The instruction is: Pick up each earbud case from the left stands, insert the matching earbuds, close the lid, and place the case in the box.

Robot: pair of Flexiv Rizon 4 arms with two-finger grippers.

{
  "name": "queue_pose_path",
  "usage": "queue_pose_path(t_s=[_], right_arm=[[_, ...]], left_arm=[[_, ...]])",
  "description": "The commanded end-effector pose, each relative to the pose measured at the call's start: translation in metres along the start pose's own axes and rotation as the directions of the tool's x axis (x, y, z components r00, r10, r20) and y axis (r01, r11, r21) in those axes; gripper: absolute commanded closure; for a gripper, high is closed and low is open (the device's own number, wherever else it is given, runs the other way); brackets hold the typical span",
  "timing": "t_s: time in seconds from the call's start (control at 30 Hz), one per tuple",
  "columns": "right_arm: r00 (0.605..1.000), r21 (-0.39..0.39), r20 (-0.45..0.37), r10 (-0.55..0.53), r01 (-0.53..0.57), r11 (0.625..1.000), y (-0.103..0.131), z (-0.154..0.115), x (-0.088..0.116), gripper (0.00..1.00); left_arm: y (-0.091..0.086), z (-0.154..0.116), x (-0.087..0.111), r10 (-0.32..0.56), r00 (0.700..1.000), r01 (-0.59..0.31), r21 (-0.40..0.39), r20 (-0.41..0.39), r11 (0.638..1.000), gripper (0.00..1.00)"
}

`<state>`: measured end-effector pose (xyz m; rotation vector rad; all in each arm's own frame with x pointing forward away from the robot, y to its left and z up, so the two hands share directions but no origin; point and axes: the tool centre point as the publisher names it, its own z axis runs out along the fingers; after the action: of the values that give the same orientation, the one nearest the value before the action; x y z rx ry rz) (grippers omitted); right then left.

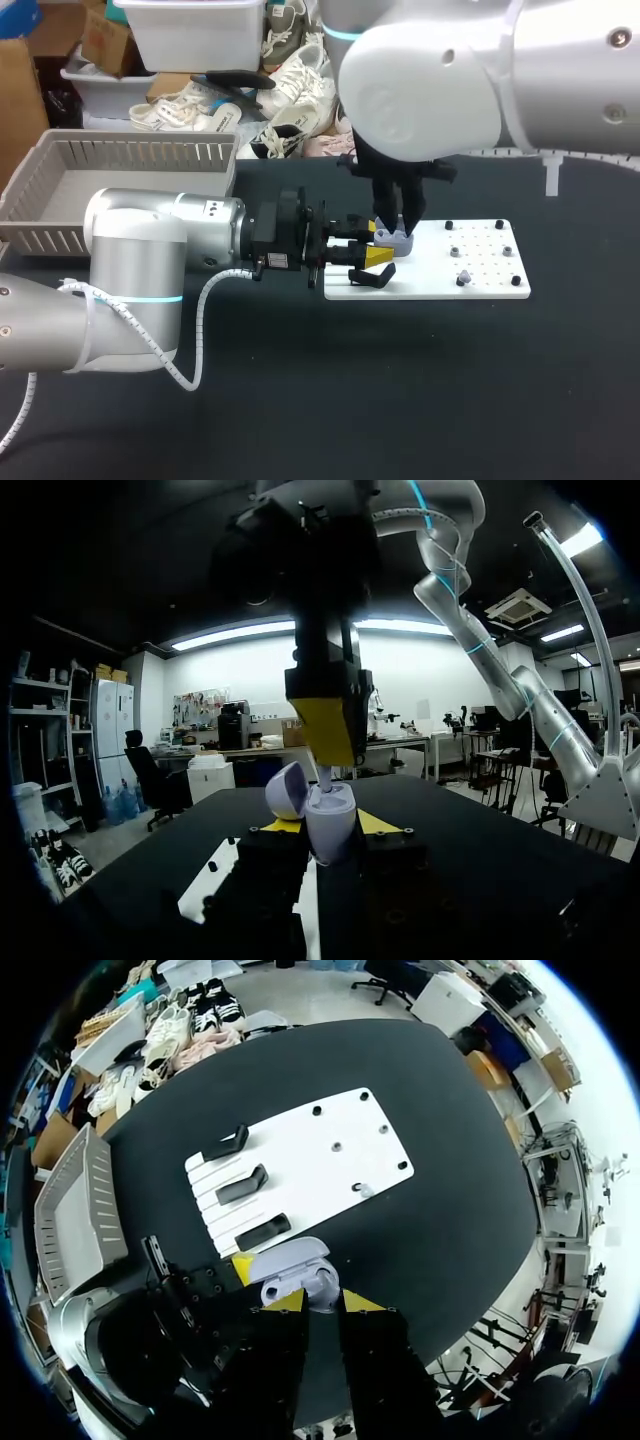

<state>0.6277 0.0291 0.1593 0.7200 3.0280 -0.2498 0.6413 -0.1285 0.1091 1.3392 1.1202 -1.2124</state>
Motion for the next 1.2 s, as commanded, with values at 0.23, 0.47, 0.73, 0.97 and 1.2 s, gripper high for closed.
queue_pose_path(t_s=[0.23, 0.47, 0.73, 0.97, 1.2], right_arm=[[1.0, 0.02, -0.012, 0.004, -0.004, 1.0, 0.005, 0.006, -0.002, 1.0], [1.0, 0.03, -0.021, 0.007, -0.007, 1.0, 0.006, 0.009, -0.004, 1.0], [1.0, 0.022, -0.017, 0.013, -0.013, 1.0, 0.003, 0.004, -0.002, 0.68], [0.998, -0.051, 0.012, 0.065, -0.064, 0.997, -0.02, -0.02, 0.004, 0.6], [0.995, -0.133, 0.041, 0.088, -0.081, 0.988, -0.061, -0.024, 0.003, 0.59]], left_arm=[[0.001, 0.0, 0.001, 0.0, 1.0, 0.0, 0.001, 0.001, 1.0, 1.0], [0.001, 0.0, 0.001, 0.0, 1.0, 0.0, 0.001, 0.001, 1.0, 1.0], [0.001, 0.0, 0.001, 0.0, 1.0, 0.0, 0.001, 0.001, 1.0, 1.0], [0.001, 0.0, 0.001, 0.0, 1.0, 0.0, 0.001, 0.001, 1.0, 1.0], [0.001, 0.0, 0.001, 0.0, 1.0, 0.0, 0.001, 0.001, 1.0, 1.0]])
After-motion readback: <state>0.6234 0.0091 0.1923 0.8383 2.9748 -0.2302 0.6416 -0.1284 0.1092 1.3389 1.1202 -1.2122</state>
